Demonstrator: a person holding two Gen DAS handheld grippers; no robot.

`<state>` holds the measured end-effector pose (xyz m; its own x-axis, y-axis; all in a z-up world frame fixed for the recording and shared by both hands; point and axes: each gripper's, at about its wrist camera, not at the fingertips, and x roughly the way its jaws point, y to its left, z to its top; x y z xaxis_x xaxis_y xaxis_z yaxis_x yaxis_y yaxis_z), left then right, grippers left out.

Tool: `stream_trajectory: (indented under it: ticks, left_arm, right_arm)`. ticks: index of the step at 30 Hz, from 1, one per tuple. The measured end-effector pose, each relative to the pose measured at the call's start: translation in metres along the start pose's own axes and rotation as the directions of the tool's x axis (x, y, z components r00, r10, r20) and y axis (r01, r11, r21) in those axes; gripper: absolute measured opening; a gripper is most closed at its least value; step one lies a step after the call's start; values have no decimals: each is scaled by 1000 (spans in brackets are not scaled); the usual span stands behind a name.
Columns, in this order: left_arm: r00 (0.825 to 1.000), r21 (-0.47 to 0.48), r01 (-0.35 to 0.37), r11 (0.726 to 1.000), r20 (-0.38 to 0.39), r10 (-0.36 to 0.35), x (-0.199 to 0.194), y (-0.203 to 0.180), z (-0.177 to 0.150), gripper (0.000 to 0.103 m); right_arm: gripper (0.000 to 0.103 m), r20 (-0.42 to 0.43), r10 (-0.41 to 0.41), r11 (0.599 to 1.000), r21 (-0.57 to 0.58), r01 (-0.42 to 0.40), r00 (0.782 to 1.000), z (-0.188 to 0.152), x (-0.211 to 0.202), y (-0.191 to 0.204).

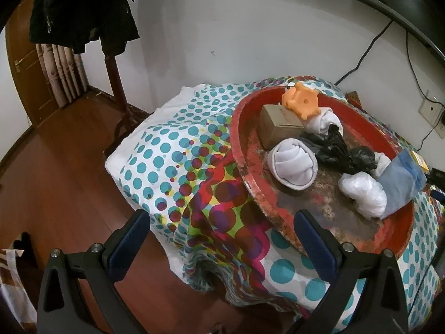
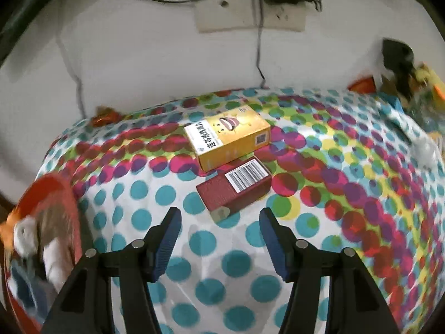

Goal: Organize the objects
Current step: 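Reach the right gripper to the red barcode box and grasp it, then reach the left gripper to the yellow medicine box and grasp it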

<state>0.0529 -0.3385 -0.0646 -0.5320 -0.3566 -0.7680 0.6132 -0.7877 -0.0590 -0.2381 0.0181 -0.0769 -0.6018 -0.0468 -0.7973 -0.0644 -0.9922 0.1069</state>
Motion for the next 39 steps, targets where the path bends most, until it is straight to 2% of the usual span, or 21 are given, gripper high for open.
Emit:
stream_trajectory:
  ticks: [4, 9, 14, 16, 21, 23, 24, 31, 36, 38, 39]
  left_arm:
    - [1000, -8, 4, 1000, -6, -4, 2, 1, 0, 103]
    - [1000, -11, 6, 1000, -8, -7, 3, 2, 1, 103]
    - [1000, -2, 11, 1000, -13, -11, 4, 1, 0, 103]
    - [1000, 0, 13, 1000, -15, -13, 4, 0, -1, 103]
    - [1000, 6, 7, 1000, -9, -7, 4, -3, -1, 103]
    - [1000, 10, 6, 1000, -12, -6, 4, -4, -1, 103]
    - [1000, 12, 2, 1000, -11, -2, 4, -5, -2, 103]
    - [1000, 50, -24, 998, 8, 23, 1, -12, -3, 103]
    - [999, 92, -33, 995, 26, 31, -4, -20, -6, 103]
    - [999, 114, -22, 993, 34, 18, -7, -25, -7, 103]
    - [999, 129, -17, 992, 43, 12, -10, -29, -7, 103]
  right_arm:
    - [60, 25, -112, 992, 58, 110, 993, 3, 9, 11]
    - [60, 11, -193, 976, 108, 191, 981, 9, 25, 16]
    - [60, -28, -218, 967, 127, 220, 976, 8, 39, 11]
    - [60, -11, -232, 967, 104, 232, 973, 8, 40, 11]
    - [56, -4, -210, 975, 71, 210, 978, 7, 39, 8]
    - [36, 6, -200, 978, 62, 199, 980, 5, 36, 4]
    - [34, 12, -195, 979, 53, 195, 981, 5, 35, 3]
    - [33, 21, -71, 995, -63, 72, 997, -3, 26, -18]
    - [33, 25, 80, 984, -162, -75, 996, -14, 16, -45]
    - [33, 23, 63, 975, -215, -57, 998, -17, 13, -53]
    - [33, 17, 81, 968, -241, -74, 997, -18, 11, -59]
